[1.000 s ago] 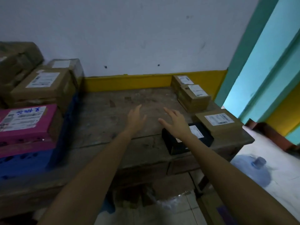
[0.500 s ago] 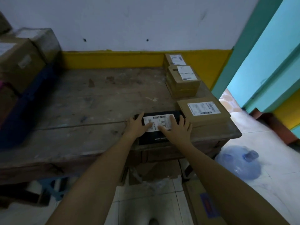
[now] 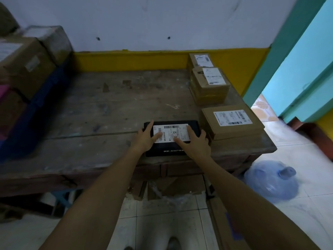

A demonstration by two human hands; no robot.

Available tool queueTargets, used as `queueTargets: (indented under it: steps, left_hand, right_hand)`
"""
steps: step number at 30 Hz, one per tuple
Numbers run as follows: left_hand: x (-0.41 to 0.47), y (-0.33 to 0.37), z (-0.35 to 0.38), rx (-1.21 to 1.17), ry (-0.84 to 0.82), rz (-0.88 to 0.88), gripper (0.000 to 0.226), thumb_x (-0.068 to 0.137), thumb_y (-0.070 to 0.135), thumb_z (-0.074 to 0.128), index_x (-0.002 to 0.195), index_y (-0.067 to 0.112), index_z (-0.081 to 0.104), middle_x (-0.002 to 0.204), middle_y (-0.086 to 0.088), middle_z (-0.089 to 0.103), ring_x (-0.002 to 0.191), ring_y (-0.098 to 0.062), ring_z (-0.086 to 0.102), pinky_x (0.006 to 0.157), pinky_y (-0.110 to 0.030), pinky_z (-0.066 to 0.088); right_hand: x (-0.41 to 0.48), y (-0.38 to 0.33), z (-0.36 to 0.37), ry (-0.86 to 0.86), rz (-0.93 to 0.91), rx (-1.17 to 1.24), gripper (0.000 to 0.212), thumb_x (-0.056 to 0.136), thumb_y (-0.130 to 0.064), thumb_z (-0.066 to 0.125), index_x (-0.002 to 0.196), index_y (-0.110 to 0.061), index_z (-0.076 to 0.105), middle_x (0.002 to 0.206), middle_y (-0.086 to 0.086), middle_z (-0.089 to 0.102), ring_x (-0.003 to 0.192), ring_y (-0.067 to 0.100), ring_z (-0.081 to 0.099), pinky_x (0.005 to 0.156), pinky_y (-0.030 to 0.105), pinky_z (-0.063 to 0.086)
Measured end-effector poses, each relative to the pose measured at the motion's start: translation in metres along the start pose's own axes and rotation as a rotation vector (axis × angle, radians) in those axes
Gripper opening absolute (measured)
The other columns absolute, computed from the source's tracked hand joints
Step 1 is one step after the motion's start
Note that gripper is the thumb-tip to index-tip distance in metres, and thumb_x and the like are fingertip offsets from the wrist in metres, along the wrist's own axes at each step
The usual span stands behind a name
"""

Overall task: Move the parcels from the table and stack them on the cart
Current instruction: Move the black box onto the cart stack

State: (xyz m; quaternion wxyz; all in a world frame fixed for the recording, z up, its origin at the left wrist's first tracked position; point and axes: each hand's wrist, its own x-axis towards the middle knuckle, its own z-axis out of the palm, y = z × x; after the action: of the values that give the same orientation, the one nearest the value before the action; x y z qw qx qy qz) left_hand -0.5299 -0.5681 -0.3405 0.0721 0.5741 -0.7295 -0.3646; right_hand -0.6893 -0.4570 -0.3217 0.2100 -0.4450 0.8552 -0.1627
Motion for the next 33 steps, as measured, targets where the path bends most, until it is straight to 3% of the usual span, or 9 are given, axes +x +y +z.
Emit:
queueTargets:
  steps: [4, 9, 16, 22, 28, 33]
  left_hand:
    - [-0.002, 0.002, 0.004, -0.013, 0.033, 0.02, 0.074, 0.09, 0.053, 0.045, 0.15, 0.031, 0.007, 0.15, -0.021, 0.023, 0.134, -0.038, 0.032, 0.107, -0.05, 0.036]
    - [-0.002, 0.006, -0.004, -0.103, 0.081, 0.026, 0.075, 0.089, 0.052, 0.048, 0.15, 0.027, 0.012, 0.146, -0.019, 0.035, 0.128, -0.034, 0.042, 0.103, -0.048, 0.041]
    - [-0.007, 0.021, -0.058, -0.14, 0.251, 0.089, 0.075, 0.088, 0.05, 0.052, 0.149, 0.025, 0.016, 0.141, -0.015, 0.044, 0.128, -0.032, 0.043, 0.103, -0.046, 0.041]
    - [-0.035, 0.015, -0.147, -0.141, 0.39, 0.118, 0.075, 0.087, 0.051, 0.055, 0.149, 0.028, 0.018, 0.149, -0.02, 0.029, 0.139, -0.037, 0.023, 0.112, -0.048, 0.026]
    - [-0.088, -0.043, -0.239, -0.114, 0.476, 0.14, 0.075, 0.086, 0.054, 0.054, 0.148, 0.029, 0.019, 0.151, -0.017, 0.029, 0.14, -0.033, 0.023, 0.111, -0.047, 0.028]
    - [-0.129, -0.095, -0.314, -0.123, 0.56, 0.184, 0.074, 0.084, 0.054, 0.057, 0.146, 0.029, 0.026, 0.146, -0.016, 0.037, 0.135, -0.032, 0.035, 0.108, -0.047, 0.035]
  right_hand:
    - [0.001, -0.002, -0.001, -0.001, 0.001, 0.033, 0.085, 0.078, -0.073, 0.048, 0.147, -0.037, 0.015, 0.153, 0.013, 0.009, 0.136, 0.038, 0.019, 0.101, 0.049, 0.034]
    - [0.005, -0.01, -0.003, 0.025, -0.016, 0.049, 0.085, 0.077, -0.073, 0.049, 0.147, -0.037, 0.017, 0.152, 0.013, 0.011, 0.136, 0.038, 0.018, 0.102, 0.05, 0.033]
    - [0.013, -0.048, -0.023, 0.091, -0.112, 0.094, 0.086, 0.074, -0.077, 0.046, 0.146, -0.041, 0.015, 0.152, 0.012, 0.009, 0.137, 0.038, 0.02, 0.103, 0.051, 0.033]
    - [-0.008, -0.129, -0.043, 0.163, -0.219, 0.149, 0.087, 0.075, -0.077, 0.046, 0.147, -0.038, 0.017, 0.152, 0.013, 0.009, 0.137, 0.038, 0.018, 0.105, 0.05, 0.03]
    - [-0.065, -0.227, -0.03, 0.164, -0.3, 0.223, 0.086, 0.076, -0.073, 0.05, 0.147, -0.036, 0.019, 0.152, 0.013, 0.012, 0.139, 0.036, 0.017, 0.105, 0.048, 0.031]
    - [-0.112, -0.306, -0.012, 0.223, -0.376, 0.264, 0.081, 0.079, -0.07, 0.049, 0.146, -0.036, 0.022, 0.152, 0.011, 0.014, 0.137, 0.034, 0.021, 0.107, 0.045, 0.028]
